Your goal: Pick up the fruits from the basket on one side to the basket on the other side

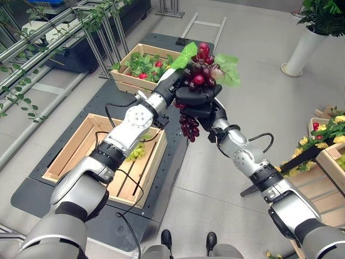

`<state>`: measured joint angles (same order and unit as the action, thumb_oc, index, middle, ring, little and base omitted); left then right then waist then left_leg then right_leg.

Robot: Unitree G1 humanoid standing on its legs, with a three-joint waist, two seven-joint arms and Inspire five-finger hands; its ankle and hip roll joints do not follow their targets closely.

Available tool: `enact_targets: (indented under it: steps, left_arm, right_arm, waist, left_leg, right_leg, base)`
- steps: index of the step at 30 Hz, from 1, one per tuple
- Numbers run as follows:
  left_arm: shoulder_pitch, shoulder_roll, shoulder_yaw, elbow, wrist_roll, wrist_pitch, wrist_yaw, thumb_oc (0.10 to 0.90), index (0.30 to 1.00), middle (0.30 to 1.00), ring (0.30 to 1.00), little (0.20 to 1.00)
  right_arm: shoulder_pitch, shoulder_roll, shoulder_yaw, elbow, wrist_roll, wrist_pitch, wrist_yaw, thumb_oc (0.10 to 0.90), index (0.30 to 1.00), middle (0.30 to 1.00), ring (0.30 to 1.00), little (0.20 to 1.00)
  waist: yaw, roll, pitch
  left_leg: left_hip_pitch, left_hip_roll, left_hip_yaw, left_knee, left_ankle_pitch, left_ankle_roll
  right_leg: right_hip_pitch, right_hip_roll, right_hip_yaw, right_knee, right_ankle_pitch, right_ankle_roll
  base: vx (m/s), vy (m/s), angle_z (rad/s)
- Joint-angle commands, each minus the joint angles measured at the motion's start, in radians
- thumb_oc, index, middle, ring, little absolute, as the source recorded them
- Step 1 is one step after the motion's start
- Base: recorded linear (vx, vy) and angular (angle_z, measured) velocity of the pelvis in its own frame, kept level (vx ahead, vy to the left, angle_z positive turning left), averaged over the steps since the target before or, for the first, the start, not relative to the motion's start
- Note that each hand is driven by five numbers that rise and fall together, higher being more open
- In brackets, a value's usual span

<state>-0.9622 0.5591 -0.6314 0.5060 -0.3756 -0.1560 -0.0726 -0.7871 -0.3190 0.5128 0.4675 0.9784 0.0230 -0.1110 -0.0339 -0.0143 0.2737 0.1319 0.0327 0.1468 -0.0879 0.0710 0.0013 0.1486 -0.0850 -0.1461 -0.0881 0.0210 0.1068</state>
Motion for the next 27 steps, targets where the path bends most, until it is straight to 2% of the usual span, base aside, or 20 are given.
enact_targets:
  steps: [1, 10, 15, 16, 19, 21, 24, 27]
  left_arm:
    - [-0.015, 0.007, 0.053, 0.128, 0.073, -0.079, 0.115, 0.800, 0.900, 0.900, 0.900, 0.900]
    - [0.047, 0.092, 0.077, 0.174, 0.171, -0.048, 0.089, 0.800, 0.900, 0.900, 0.900, 0.900]
    - [0.060, 0.126, 0.098, 0.193, 0.133, -0.046, 0.086, 0.800, 0.900, 0.900, 0.900, 0.900]
    - [0.068, 0.135, 0.113, 0.201, 0.057, -0.047, 0.068, 0.800, 0.900, 0.900, 0.900, 0.900]
    - [0.099, 0.096, 0.193, 0.195, -0.215, -0.009, -0.008, 0.800, 0.900, 0.900, 0.900, 0.900]
    - [0.126, 0.061, 0.234, 0.195, -0.288, -0.019, -0.025, 0.800, 0.900, 0.900, 0.900, 0.900]
    - [0.158, 0.018, 0.276, 0.174, -0.293, -0.053, -0.014, 0.800, 0.900, 0.900, 0.900, 0.900]
    - [0.157, 0.016, 0.281, 0.136, -0.182, -0.102, 0.054, 0.800, 0.900, 0.900, 0.900, 0.900]
  right_arm:
    - [0.046, 0.068, -0.039, 0.020, -0.048, -0.137, 0.046, 0.400, 0.300, 0.300, 0.300, 0.300]
    - [0.243, 0.021, -0.105, 0.160, -0.064, -0.152, 0.123, 0.400, 0.300, 0.300, 0.300, 0.300]
    - [0.319, -0.004, -0.138, 0.232, -0.073, -0.152, 0.159, 0.400, 0.300, 0.300, 0.300, 0.300]
    - [0.357, -0.012, -0.153, 0.260, -0.084, -0.151, 0.179, 0.400, 0.300, 0.300, 0.300, 0.300]
    - [0.418, -0.009, -0.183, 0.342, -0.125, -0.136, 0.237, 0.400, 0.300, 0.300, 0.300, 0.300]
    - [0.449, -0.002, -0.199, 0.394, -0.150, -0.127, 0.260, 0.400, 0.300, 0.300, 0.300, 0.300]
    - [0.492, 0.000, -0.221, 0.460, -0.173, -0.106, 0.287, 0.400, 0.300, 0.300, 0.300, 0.300]
    - [0.542, -0.010, -0.246, 0.497, -0.166, -0.093, 0.325, 0.400, 0.300, 0.300, 0.300, 0.300]
  waist:
    - [0.005, 0.025, -0.231]
    - [-0.027, 0.041, -0.216]
    - [-0.045, 0.047, -0.207]
    - [-0.053, 0.049, -0.202]
    - [-0.066, 0.049, -0.194]
    - [-0.071, 0.049, -0.190]
    - [-0.080, 0.046, -0.182]
    - [-0.088, 0.041, -0.176]
  left_leg:
    - [0.020, -0.031, -0.029, 0.001, -0.156, -0.014]
    - [0.031, -0.024, 0.006, 0.001, -0.163, -0.009]
    - [0.035, -0.021, 0.026, 0.001, -0.164, -0.008]
    - [0.037, -0.021, 0.033, 0.001, -0.165, -0.007]
    - [0.040, -0.019, 0.049, 0.001, -0.169, -0.005]
    - [0.044, -0.017, 0.056, 0.001, -0.171, -0.005]
    - [0.051, -0.015, 0.066, 0.001, -0.176, -0.003]
    - [0.054, -0.015, 0.073, 0.001, -0.179, -0.002]
  right_leg:
    - [0.002, 0.037, -0.005, 0.001, -0.078, -0.047]
    - [-0.004, 0.038, 0.030, 0.001, -0.071, -0.035]
    - [-0.009, 0.038, 0.047, 0.001, -0.065, -0.029]
    - [-0.013, 0.039, 0.055, 0.001, -0.063, -0.025]
    - [-0.017, 0.039, 0.067, 0.001, -0.060, -0.021]
    - [-0.017, 0.040, 0.071, 0.001, -0.059, -0.021]
    - [-0.015, 0.043, 0.078, 0.001, -0.059, -0.021]
    - [-0.017, 0.044, 0.081, 0.004, -0.060, -0.020]
  base:
    - [0.02, 0.013, -0.04]
    - [0.01, 0.022, -0.13]
    - [0.01, 0.034, -0.20]
    - [0.01, 0.041, -0.14]
    - [0.02, 0.045, -0.19]
    - [0.03, 0.030, -0.18]
    - [0.03, 0.021, -0.18]
    - [0.01, 0.003, -0.04]
